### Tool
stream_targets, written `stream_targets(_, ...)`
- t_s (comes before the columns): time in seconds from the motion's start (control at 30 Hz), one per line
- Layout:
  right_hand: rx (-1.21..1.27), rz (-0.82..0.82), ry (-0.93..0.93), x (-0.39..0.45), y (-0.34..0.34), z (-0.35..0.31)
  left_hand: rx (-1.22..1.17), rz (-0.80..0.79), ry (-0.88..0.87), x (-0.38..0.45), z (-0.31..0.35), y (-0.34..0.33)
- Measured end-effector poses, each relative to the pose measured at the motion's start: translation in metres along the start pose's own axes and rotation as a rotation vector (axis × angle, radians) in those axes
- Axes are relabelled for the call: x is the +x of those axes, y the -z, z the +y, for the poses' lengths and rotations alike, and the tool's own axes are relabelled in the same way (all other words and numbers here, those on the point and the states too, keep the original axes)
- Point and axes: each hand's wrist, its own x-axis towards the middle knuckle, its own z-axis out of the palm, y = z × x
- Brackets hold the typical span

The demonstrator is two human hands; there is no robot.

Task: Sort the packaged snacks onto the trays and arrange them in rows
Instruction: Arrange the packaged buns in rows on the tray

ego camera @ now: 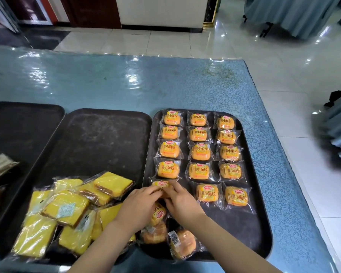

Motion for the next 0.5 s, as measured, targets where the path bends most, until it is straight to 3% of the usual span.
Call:
stream_targets(0.1,-0.006,0.028,0.031,-0.018,0.005,0.016,0.03,-0.036,0.002,-0.004,-0.002,0.003)
stream_targets(0.27,-0.181,0.288,-0.167,-0.051,0.02,0.052,0.002,-0.052,0.032,-0.003,0.006,0.005)
stream_targets(0.37,-0.193,0.254,-0.248,-0.06,0.014,0.065,-0.042,-0.087,0.034,0.001,0.011,0.005)
stream_targets(0.5,-0.146,0.198,-0.187,-0.06,0.001,0.058,-0.029,-0.178,0.027,-0.001,0.014,0.004)
